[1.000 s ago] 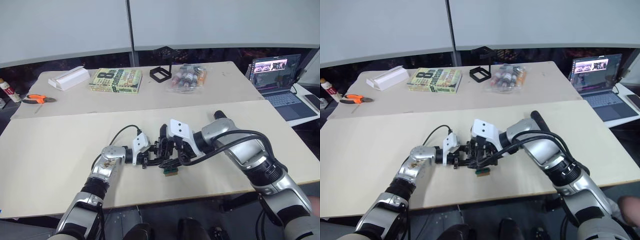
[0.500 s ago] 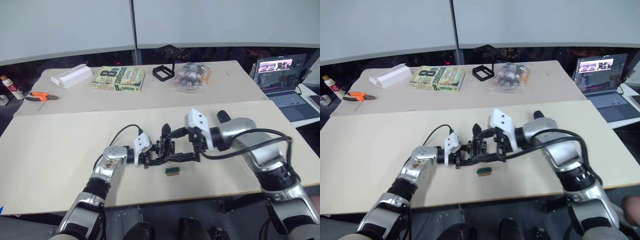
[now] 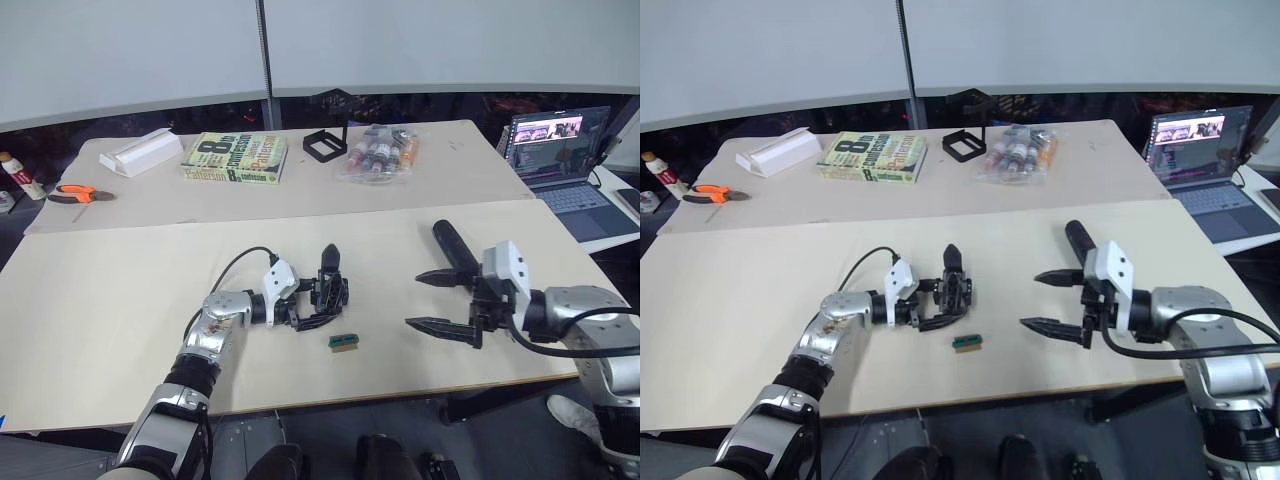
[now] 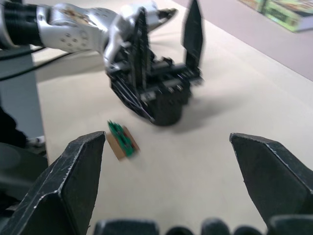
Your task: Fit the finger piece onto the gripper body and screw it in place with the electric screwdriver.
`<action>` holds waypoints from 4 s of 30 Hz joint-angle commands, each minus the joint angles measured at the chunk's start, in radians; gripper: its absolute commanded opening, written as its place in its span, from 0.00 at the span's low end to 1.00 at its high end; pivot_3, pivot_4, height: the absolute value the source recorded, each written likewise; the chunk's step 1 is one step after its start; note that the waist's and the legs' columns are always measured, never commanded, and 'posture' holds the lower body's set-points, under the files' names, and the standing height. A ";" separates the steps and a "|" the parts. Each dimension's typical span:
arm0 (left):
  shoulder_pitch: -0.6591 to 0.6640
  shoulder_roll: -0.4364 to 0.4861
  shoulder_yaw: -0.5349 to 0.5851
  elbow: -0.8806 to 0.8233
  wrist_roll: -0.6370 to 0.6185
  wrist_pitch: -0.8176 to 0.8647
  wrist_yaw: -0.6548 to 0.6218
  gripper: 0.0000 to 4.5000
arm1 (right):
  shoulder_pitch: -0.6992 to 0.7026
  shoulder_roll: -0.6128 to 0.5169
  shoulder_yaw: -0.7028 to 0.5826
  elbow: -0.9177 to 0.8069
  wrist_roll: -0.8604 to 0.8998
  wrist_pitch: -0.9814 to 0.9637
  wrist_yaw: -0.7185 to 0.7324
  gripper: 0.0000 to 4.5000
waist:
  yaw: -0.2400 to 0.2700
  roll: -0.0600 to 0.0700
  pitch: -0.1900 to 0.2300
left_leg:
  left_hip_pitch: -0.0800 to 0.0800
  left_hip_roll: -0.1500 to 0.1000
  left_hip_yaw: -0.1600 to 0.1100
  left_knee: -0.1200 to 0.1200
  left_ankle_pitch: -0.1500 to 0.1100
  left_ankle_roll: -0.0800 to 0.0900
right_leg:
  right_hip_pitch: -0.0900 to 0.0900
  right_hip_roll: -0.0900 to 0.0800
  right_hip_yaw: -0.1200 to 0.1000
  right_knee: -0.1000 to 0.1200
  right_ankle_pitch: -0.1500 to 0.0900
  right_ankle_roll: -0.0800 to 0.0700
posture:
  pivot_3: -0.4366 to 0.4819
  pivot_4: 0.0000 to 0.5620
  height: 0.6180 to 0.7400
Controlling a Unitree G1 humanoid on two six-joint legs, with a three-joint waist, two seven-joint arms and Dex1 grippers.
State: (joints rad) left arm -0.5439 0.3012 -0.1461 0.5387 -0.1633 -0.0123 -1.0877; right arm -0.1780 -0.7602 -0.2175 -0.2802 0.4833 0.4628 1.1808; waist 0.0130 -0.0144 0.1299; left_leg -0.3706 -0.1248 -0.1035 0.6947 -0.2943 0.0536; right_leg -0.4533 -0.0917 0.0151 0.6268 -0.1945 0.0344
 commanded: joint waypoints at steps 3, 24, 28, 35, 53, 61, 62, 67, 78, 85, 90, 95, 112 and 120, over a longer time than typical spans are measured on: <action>0.077 0.080 0.059 -0.149 -0.061 0.050 -0.024 1.00 | 0.121 -0.009 -0.203 -0.013 0.049 -0.043 -0.063 1.00 | -0.001 0.000 0.000 | 0.000 0.000 0.000 -0.001 0.000 0.000 | -0.001 0.000 0.001 0.000 0.000 0.000 | 0.48 0.27 1.00; 0.676 0.330 0.501 -0.936 -0.476 0.210 0.058 1.00 | 0.116 -0.022 -0.261 0.152 -0.043 0.065 -0.461 1.00 | -0.003 0.013 0.009 | 0.003 0.001 0.004 -0.002 -0.004 0.006 | 0.004 0.000 0.003 -0.001 0.000 -0.001 | 0.48 0.27 1.00; 0.720 0.353 0.520 -0.988 -0.509 0.259 0.073 1.00 | -0.136 -0.109 -0.064 0.256 -0.080 0.251 -0.443 1.00 | 0.003 0.012 0.011 | 0.003 0.002 0.003 -0.002 -0.002 0.005 | 0.003 0.000 0.001 -0.001 0.001 -0.002 | 0.48 0.27 1.00; 0.755 0.386 0.493 -1.125 -0.564 0.327 0.098 1.00 | -0.449 -0.122 0.233 0.500 -0.268 0.452 -0.515 1.00 | 0.005 0.008 0.014 | 0.000 0.002 0.002 -0.001 0.001 0.001 | 0.003 -0.002 0.002 -0.005 0.001 -0.003 | 0.48 0.27 1.00; 0.641 0.446 0.393 -1.135 -0.579 0.352 0.054 1.00 | -0.542 -0.106 0.329 0.705 -0.331 0.334 -0.342 0.44 | -0.003 0.008 0.015 | 0.002 0.001 0.003 -0.002 0.001 0.001 | 0.007 0.000 0.000 -0.009 0.003 -0.001 | 0.48 0.27 1.00; 0.660 0.431 0.373 -1.128 -0.554 0.317 0.045 1.00 | -0.356 -0.279 0.294 0.209 -0.180 0.593 -0.185 0.44 | -0.002 0.015 0.019 | -0.008 0.004 0.003 -0.002 0.001 0.000 | -0.006 0.001 0.001 -0.008 0.003 -0.001 | 0.48 0.27 1.00; 0.662 0.429 0.372 -1.127 -0.552 0.315 0.047 1.00 | -0.326 -0.283 0.289 0.180 -0.180 0.590 -0.194 0.44 | -0.002 0.015 0.019 | -0.008 0.004 0.003 -0.002 0.001 0.001 | -0.005 0.001 0.001 -0.009 0.003 -0.001 | 0.48 0.27 1.00; 0.666 0.423 0.373 -1.123 -0.541 0.306 0.049 1.00 | -0.228 -0.270 0.293 0.127 -0.173 0.566 -0.217 0.44 | 0.000 0.015 0.019 | -0.007 0.001 0.004 -0.001 0.001 0.002 | -0.002 -0.001 0.001 -0.010 0.005 0.001 | 0.48 0.27 1.00; 0.673 0.431 0.388 -1.137 -0.544 0.308 0.070 1.00 | -0.239 -0.262 0.312 0.154 -0.183 0.509 -0.198 0.90 | -0.002 0.015 0.019 | -0.005 0.002 0.005 -0.001 0.001 0.001 | -0.001 0.000 0.001 -0.010 0.006 0.001 | 0.48 0.27 1.00; 0.682 0.431 0.395 -1.127 -0.541 0.299 0.069 1.00 | -0.269 -0.299 0.272 0.135 -0.157 0.483 -0.150 0.99 | 0.000 0.014 0.019 | -0.005 0.002 0.005 -0.001 0.001 0.001 | -0.002 0.000 0.000 -0.010 0.006 0.000 | 0.48 0.27 1.00; 0.665 0.431 0.382 -1.113 -0.535 0.296 0.061 1.00 | -0.262 -0.330 0.262 0.141 -0.149 0.433 -0.108 0.99 | -0.021 0.017 0.020 | -0.012 -0.019 -0.037 -0.001 0.009 0.010 | 0.016 -0.030 -0.041 -0.011 0.001 0.004 | 0.48 0.27 1.00; 0.643 0.444 0.386 -1.100 -0.542 0.305 0.049 1.00 | -0.318 -0.438 0.309 0.159 -0.148 0.492 -0.018 0.99 | 0.011 0.019 0.022 | -0.015 -0.043 -0.059 0.000 0.023 0.005 | 0.014 -0.038 -0.048 -0.003 -0.007 0.014 | 0.48 0.27 1.00; 0.616 0.451 0.361 -1.121 -0.554 0.324 0.051 1.00 | -0.438 -0.433 0.527 0.250 -0.271 0.632 0.041 0.99 | 0.025 0.017 0.023 | -0.010 -0.035 -0.035 -0.001 0.015 0.004 | 0.010 -0.037 -0.025 -0.002 -0.005 0.014 | 0.48 0.27 1.00; 0.619 0.456 0.362 -1.134 -0.561 0.333 0.052 1.00 | -0.475 -0.420 0.591 0.165 -0.256 0.780 0.020 0.99 | 0.033 0.017 0.023 | -0.011 -0.036 -0.032 0.000 0.014 0.005 | 0.009 -0.037 -0.025 -0.003 -0.004 0.016 | 0.48 0.27 1.00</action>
State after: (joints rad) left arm 0.0774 0.7467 0.2122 -0.5565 -0.7086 0.3151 -1.0377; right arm -0.6414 -1.1684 0.3742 -0.0840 0.2208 1.2091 1.2133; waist 0.0461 0.0024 0.1529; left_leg -0.3821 -0.1604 -0.1355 0.6946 -0.2808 0.0587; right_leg -0.4444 -0.1290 -0.0101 0.6242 -0.1987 0.0505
